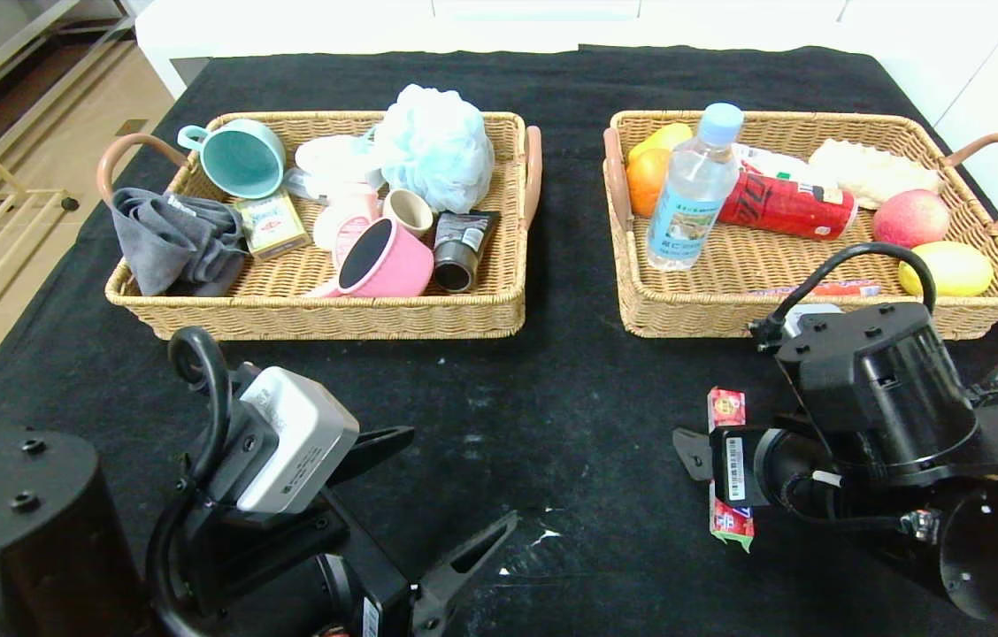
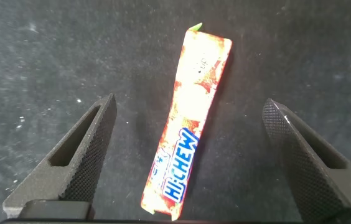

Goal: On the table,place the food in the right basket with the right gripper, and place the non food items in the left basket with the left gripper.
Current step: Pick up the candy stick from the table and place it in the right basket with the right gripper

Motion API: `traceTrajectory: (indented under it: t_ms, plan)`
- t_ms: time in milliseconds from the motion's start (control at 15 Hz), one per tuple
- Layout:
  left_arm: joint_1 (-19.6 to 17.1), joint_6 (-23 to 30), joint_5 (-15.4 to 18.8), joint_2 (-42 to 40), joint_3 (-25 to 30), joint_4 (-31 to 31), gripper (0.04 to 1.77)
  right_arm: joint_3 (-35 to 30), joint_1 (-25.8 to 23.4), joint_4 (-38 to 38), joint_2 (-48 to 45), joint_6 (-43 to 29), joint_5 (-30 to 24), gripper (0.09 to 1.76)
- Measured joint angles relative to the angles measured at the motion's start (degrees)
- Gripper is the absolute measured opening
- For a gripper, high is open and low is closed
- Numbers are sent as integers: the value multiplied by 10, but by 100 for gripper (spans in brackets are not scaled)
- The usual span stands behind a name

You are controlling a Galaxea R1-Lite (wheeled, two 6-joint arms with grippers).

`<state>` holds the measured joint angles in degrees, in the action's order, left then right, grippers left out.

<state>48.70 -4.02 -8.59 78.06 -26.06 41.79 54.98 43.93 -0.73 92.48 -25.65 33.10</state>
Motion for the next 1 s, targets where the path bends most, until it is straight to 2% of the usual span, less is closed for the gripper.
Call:
traceTrajectory:
  t_ms: [667,867,1000]
  plan:
    - [0,0,2,-1,0,2,172,13,-3,-2,26,-26,0,171]
    - [0,0,3,-1,1,2,172,11,-3,-3,29,-26,0,122]
    - [0,1,3,0,1,2,172,11,-3,-2,32,-26,0,96]
